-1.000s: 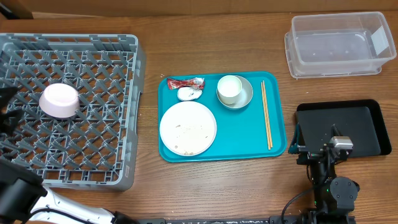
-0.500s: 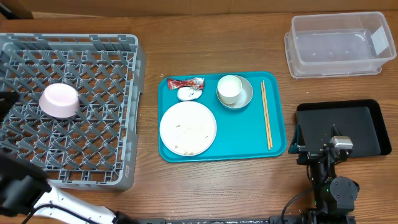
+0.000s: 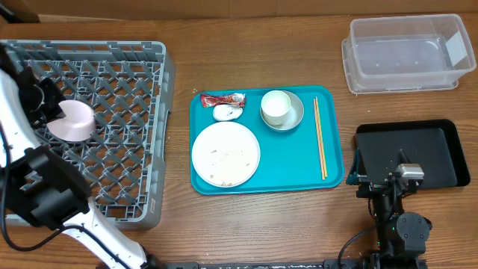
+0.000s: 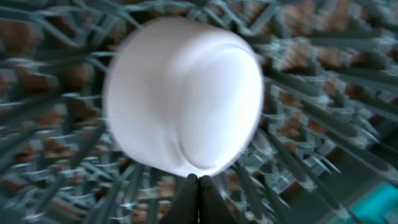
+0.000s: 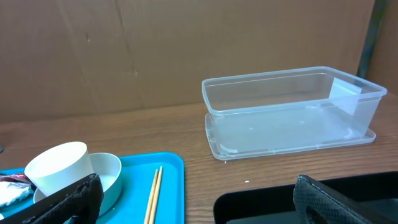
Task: Sort waste into correct bins and load items into the dishwasher
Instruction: 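Release the bowl in the rack and lift the left gripper, then reach the left gripper to the white cup and grasp it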
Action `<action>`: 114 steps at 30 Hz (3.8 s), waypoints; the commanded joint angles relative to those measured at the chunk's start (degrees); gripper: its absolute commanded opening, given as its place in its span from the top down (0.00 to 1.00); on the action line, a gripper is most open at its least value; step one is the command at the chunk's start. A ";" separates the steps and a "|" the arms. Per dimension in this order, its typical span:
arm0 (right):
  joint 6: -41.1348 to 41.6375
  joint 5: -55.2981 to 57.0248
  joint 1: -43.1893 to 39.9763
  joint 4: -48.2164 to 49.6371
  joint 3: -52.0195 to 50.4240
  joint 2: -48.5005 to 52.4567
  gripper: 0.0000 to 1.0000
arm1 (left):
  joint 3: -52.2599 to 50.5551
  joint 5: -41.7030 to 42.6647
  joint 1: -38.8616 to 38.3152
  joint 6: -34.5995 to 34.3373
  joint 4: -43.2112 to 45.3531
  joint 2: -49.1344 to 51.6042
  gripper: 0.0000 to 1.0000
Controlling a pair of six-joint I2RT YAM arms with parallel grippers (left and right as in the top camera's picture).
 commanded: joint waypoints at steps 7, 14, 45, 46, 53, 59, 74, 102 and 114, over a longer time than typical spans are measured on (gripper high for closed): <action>-0.17 0.37 -0.28 0.37 -0.61 -0.68 0.00 | -1.18 -11.21 -1.90 -4.74 3.61 -0.22 0.96; -0.17 0.37 -0.28 0.37 -0.61 -0.68 0.00 | -7.45 -8.94 -1.99 -2.86 8.79 -0.22 0.96; -0.17 0.37 -0.28 0.37 -0.61 -0.68 0.00 | 8.52 11.39 2.36 -7.15 -4.09 -0.33 0.96; -0.17 0.37 -0.28 0.37 -0.61 -0.68 0.00 | 9.68 16.20 2.29 -6.27 -4.37 -0.33 0.96; -0.17 0.37 -0.28 0.37 -0.61 -0.68 0.00 | 12.90 52.02 -2.45 8.17 -10.05 -0.33 0.96; -0.17 0.37 -0.28 0.37 -0.61 -0.68 0.00 | 12.85 52.30 -16.57 20.59 -15.72 -0.33 0.89; -0.17 0.37 -0.28 0.37 -0.61 -0.68 0.00 | 12.02 5.90 -59.34 15.45 3.30 0.98 0.39; -0.17 0.37 -0.28 0.37 -0.61 -0.68 0.00 | 11.98 -1.86 -71.89 9.70 10.32 14.91 0.62; -0.17 0.37 -0.28 0.37 -0.61 -0.68 0.00 | 11.85 0.35 -71.93 8.35 7.96 16.65 0.76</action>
